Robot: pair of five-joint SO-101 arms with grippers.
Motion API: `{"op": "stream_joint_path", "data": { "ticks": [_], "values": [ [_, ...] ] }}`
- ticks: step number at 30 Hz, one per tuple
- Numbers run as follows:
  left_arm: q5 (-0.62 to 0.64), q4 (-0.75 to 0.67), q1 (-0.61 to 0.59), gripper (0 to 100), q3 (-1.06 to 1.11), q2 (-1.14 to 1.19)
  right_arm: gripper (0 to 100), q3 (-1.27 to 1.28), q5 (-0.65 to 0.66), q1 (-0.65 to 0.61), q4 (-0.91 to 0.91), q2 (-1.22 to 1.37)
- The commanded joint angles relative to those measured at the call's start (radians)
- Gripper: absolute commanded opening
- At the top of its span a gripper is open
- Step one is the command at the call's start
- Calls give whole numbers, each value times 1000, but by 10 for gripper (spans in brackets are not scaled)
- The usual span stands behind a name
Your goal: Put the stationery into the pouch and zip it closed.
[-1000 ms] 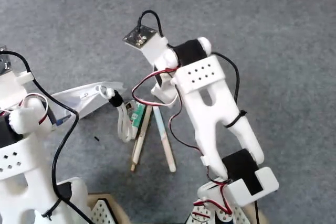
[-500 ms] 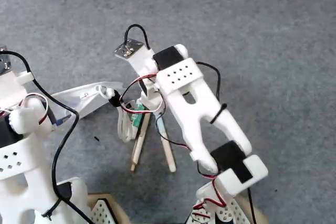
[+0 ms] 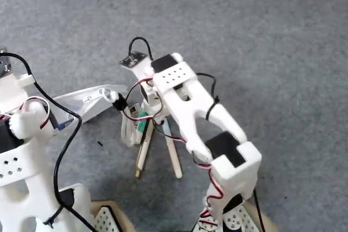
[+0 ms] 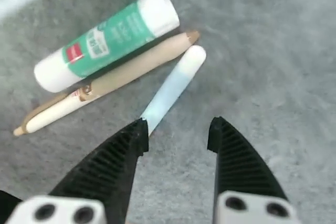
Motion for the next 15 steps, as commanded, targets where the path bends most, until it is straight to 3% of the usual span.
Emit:
{"op": "stream_joint_path", "data": {
  "ticks": [1,15],
  "values": [
    [-3,-8,-19,28,36,12,191,2,-9,-8,-34,-1],
    [-3,-8,-19,28,36,12,191,22,-9,-8,-110,82]
  ]
}}
